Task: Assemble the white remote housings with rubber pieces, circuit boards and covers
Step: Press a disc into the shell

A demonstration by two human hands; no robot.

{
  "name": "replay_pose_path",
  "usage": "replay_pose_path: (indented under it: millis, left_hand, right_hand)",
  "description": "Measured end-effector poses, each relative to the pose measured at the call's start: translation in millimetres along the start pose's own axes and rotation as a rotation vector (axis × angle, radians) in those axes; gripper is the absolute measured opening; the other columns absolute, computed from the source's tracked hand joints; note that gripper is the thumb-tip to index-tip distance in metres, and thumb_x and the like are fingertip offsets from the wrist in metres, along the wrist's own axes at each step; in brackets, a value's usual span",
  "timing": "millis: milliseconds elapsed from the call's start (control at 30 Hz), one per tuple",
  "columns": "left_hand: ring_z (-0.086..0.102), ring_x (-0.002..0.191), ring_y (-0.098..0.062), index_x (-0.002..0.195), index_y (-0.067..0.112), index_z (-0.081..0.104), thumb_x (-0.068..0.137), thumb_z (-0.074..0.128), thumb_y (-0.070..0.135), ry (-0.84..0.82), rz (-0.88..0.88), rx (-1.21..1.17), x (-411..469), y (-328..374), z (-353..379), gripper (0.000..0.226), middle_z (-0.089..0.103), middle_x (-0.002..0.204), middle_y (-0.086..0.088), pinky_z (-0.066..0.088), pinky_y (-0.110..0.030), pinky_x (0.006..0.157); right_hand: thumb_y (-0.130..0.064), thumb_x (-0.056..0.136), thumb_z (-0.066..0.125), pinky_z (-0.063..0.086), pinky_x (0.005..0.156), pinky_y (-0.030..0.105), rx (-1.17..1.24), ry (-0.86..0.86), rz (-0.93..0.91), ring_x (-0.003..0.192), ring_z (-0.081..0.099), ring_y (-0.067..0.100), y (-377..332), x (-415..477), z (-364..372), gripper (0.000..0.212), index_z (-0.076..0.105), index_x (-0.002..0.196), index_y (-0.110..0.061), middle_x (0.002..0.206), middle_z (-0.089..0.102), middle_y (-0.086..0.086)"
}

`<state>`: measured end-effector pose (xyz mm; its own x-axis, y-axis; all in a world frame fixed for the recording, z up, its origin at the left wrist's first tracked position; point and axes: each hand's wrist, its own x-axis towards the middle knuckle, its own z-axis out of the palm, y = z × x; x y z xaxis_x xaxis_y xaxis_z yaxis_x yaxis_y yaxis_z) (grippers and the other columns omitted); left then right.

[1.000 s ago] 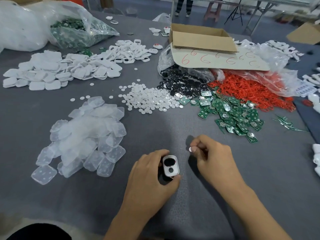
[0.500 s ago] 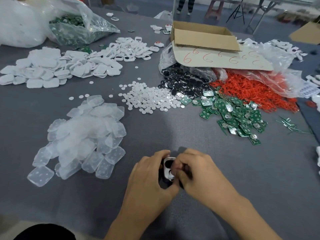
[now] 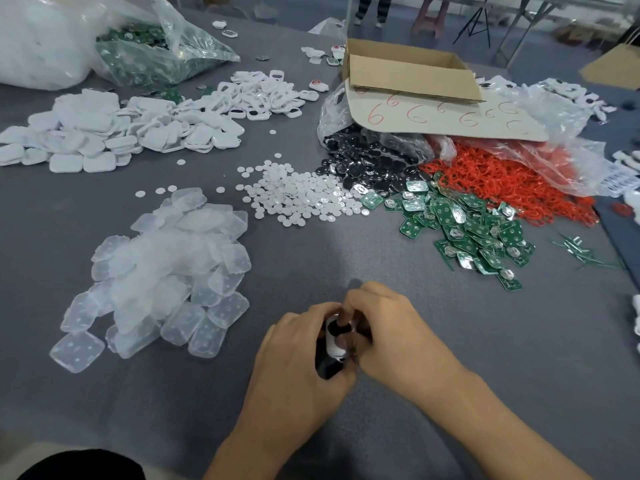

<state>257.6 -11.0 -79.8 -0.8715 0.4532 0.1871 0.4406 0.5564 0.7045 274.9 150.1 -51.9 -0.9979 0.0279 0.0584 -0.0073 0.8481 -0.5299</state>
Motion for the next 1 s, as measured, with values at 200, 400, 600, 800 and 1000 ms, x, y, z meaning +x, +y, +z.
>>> replay_pose_path:
  millis: [200,400,600,800,1000]
  left_hand:
    - [0.053,0.093,-0.001,0.13,0.038,0.053,0.07,0.072,0.042,0.014,0.004,0.036,-1.9,-1.5,3.0,0.063,0.051,0.094,0.031,0.041,-0.023,0.088]
    - [0.055,0.095,0.0,0.139,0.037,0.049,0.071,0.068,0.045,0.068,0.068,0.033,-2.0,-0.2,5.9,0.071,0.046,0.106,0.04,0.046,-0.026,0.09]
    - [0.057,0.118,-0.008,0.135,0.04,0.054,0.076,0.072,0.05,0.181,-0.029,-0.196,-0.6,-1.3,6.0,0.062,0.051,0.138,0.023,0.045,-0.014,0.091]
    - [0.066,0.088,-0.003,0.108,0.03,0.066,0.09,0.071,0.01,0.414,-0.151,-0.296,61.4,-0.5,-16.3,0.027,0.068,0.099,0.015,0.046,-0.007,0.075]
    - [0.063,0.107,-0.022,0.121,0.012,0.063,0.091,0.057,0.002,0.435,-0.257,-0.065,204.7,-37.6,-59.7,0.032,0.067,0.118,-0.007,0.046,-0.03,0.099]
  right_hand:
    - [-0.003,0.067,0.086,0.046,0.064,0.016,0.375,0.203,0.158,0.071,0.062,0.013,7.2,-14.1,12.7,0.03,0.076,0.079,-0.029,0.078,0.064,-0.014]
    - [0.0,0.075,0.083,0.053,0.069,0.02,0.485,0.304,0.12,0.08,0.067,0.015,5.2,-23.0,20.4,0.031,0.081,0.089,-0.027,0.095,0.071,-0.013]
    - [-0.009,0.082,0.079,0.052,0.077,0.014,0.583,0.429,0.148,0.091,0.07,0.005,8.3,-18.0,15.8,0.021,0.08,0.088,-0.03,0.102,0.074,-0.014]
    - [-0.011,0.087,0.074,0.05,0.07,0.01,0.534,0.395,0.127,0.08,0.069,0.003,-10.2,50.6,9.0,0.025,0.077,0.099,-0.033,0.091,0.074,-0.018]
    - [-0.02,0.089,0.068,0.053,0.087,0.029,0.329,0.261,0.026,0.098,0.067,0.013,-33.1,195.4,15.5,0.028,0.071,0.117,-0.018,0.11,0.073,-0.001]
